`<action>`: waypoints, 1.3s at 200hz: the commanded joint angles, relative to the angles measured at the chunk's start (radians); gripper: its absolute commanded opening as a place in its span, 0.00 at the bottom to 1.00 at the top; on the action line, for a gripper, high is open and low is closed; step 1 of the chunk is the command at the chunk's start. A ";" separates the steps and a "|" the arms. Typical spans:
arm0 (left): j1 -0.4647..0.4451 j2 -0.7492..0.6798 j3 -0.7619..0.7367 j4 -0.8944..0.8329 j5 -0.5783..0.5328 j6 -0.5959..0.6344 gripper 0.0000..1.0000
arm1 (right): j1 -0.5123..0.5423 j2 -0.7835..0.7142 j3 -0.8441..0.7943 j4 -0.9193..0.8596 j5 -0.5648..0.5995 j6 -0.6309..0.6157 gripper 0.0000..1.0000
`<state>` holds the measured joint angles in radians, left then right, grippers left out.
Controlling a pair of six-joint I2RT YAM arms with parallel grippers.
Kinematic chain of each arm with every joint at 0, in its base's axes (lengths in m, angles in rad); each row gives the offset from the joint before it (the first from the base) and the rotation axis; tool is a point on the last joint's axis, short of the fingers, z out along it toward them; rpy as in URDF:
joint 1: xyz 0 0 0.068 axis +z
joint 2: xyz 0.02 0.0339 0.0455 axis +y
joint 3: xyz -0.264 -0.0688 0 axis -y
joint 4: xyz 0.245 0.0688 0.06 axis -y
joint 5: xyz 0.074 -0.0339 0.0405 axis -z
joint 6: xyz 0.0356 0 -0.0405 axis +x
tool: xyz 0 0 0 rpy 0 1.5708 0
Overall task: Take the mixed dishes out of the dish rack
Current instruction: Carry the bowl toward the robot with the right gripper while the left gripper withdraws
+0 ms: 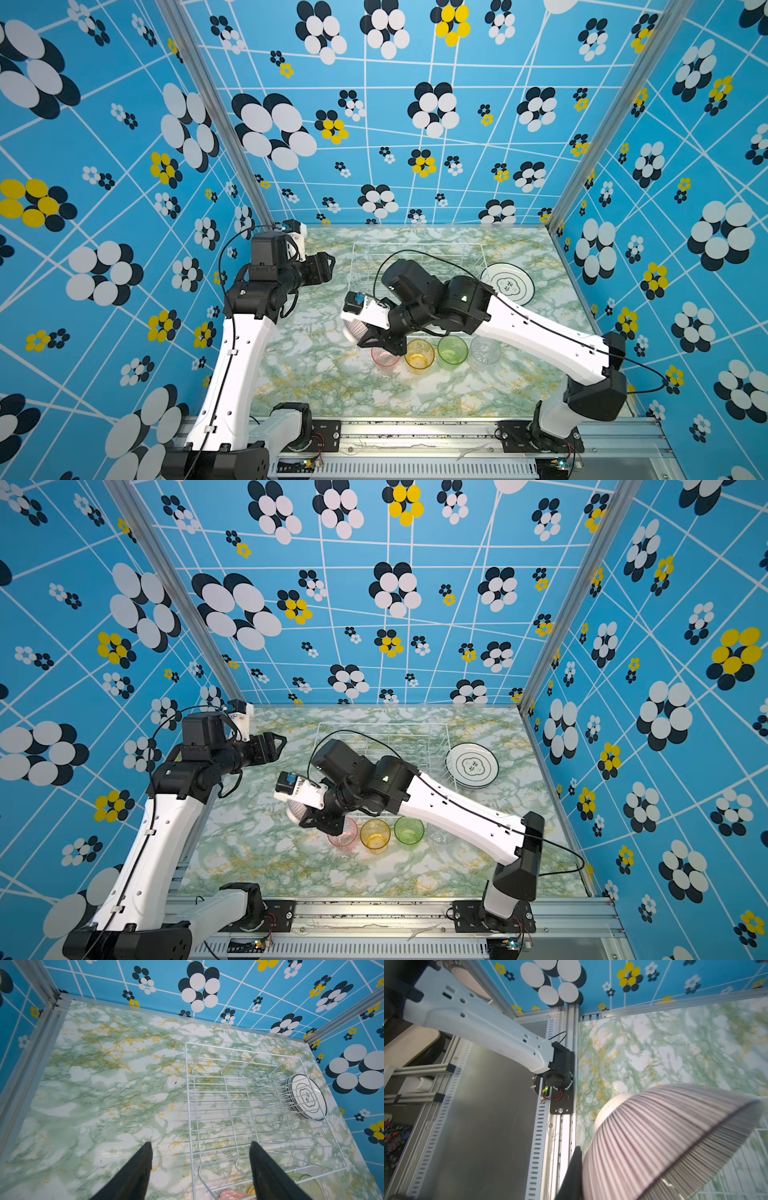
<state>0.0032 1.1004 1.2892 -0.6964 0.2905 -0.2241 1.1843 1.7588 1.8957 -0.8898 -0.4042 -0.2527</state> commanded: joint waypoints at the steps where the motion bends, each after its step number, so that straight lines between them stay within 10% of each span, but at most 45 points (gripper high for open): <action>1: 0.034 -0.031 -0.017 0.000 0.039 -0.012 0.75 | 0.064 0.135 0.118 -0.199 -0.021 -0.112 0.00; 114: 0.085 -0.028 -0.024 0.037 0.125 -0.023 0.75 | 0.171 0.662 0.560 -0.445 0.441 -0.193 0.00; 260: 0.092 -0.006 -0.035 0.061 0.169 -0.034 0.75 | 0.172 0.762 0.476 -0.344 0.704 -0.220 0.00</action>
<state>0.0860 1.0874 1.2762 -0.6567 0.4351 -0.2470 1.3548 2.5137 2.3955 -1.2591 0.2543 -0.4644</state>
